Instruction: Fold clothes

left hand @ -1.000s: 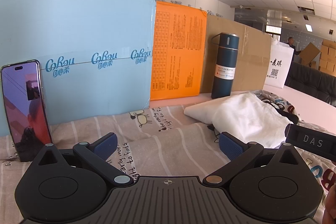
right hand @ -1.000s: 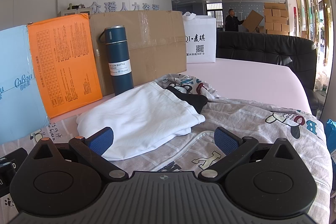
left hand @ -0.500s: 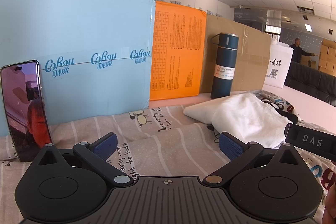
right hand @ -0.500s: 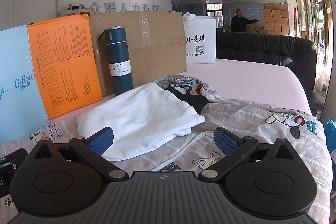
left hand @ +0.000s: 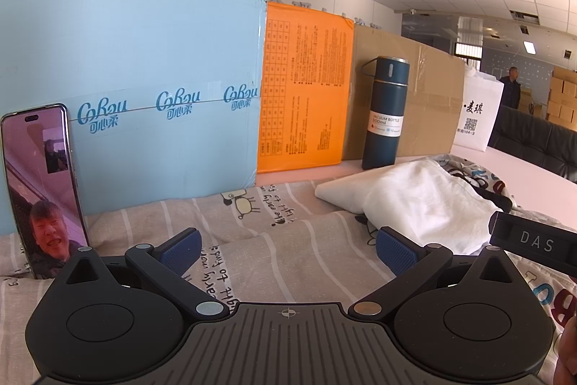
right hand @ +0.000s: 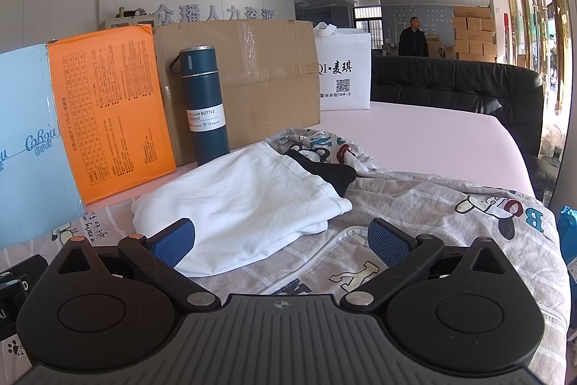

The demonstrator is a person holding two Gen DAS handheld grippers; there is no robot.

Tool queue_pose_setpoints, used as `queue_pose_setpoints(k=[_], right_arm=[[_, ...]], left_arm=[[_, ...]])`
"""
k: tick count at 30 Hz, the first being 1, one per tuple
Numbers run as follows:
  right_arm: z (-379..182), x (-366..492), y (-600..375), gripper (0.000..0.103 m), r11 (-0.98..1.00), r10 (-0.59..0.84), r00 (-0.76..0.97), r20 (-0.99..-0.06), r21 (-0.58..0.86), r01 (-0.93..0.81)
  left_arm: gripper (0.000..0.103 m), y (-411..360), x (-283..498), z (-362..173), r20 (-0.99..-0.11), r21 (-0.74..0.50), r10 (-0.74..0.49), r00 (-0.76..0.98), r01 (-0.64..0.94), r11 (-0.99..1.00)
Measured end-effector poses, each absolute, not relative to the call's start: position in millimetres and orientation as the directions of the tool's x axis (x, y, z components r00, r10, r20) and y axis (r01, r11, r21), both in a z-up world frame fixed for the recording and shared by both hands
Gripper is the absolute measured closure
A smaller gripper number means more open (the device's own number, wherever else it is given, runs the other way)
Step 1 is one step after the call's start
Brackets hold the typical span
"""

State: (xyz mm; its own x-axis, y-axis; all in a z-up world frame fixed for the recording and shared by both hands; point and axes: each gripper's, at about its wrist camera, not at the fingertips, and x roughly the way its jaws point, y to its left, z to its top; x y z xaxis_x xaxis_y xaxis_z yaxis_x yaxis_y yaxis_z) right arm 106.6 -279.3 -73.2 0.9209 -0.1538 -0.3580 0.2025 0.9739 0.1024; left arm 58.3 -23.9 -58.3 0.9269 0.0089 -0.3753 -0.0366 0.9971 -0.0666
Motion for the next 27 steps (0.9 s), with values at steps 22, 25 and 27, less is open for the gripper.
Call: queue_pose_setpoints(k=[22,25,27], right_arm=[[-72.8,106.0,-278.8,0.0,0.973,-0.161,0.922,-0.351,0.101,0.208],[-72.8,106.1,-279.2,0.0,0.972,-0.162,0.922,-0.351,0.102,0.209],[-72.8,106.0,-279.2,0.0,0.973,-0.162,0.922,-0.35,0.101,0.21]], left_arm=[[0.0,-24.0,58.4,-58.1,-0.375,-0.068,0.009,0.927,-0.038,0.997],[0.0,-24.3,58.1,-57.9,-0.375,-0.067,0.008,0.927,-0.036,0.997],[0.0,-24.6,57.9,-57.9,-0.375,-0.067,0.007,0.927,-0.034,0.997]])
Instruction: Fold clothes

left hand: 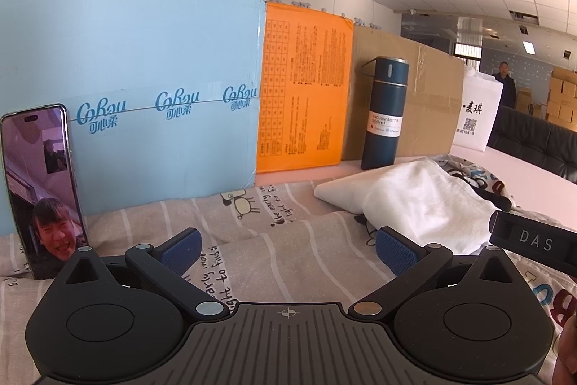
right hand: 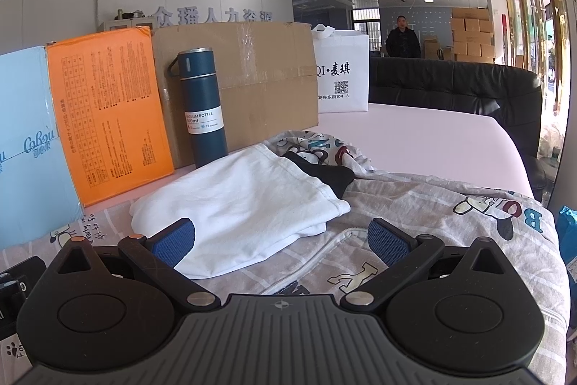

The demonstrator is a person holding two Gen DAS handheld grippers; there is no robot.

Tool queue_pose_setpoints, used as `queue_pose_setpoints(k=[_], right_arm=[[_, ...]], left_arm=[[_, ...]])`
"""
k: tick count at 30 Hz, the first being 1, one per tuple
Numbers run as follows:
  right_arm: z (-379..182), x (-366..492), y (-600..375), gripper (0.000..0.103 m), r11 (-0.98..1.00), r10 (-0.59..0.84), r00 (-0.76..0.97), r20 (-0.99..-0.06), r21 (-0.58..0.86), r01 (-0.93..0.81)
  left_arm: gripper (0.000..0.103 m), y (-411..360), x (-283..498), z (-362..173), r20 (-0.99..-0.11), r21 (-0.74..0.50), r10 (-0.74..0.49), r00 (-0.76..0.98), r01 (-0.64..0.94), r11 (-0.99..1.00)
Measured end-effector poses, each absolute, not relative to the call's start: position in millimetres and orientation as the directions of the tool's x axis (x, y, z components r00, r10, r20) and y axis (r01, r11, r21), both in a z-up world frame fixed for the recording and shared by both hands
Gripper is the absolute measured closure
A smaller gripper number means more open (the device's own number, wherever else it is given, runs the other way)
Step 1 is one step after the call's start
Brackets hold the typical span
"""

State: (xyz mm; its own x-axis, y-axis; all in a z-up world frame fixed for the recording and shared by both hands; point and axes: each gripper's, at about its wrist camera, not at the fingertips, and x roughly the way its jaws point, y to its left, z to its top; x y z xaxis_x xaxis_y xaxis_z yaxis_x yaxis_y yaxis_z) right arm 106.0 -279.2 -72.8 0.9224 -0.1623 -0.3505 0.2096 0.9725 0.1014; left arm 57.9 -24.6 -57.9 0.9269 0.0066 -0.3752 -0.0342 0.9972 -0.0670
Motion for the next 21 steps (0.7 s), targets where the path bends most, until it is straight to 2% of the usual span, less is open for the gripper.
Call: queue_pose_setpoints(k=[21], right_arm=[[-73.5,106.6,-279.0,0.0,0.973,-0.163,0.921,-0.354,0.097,0.209]], left_arm=[[0.0,-25.0,58.2,-59.3,-0.385,-0.067,0.001,0.923,-0.029,0.997]])
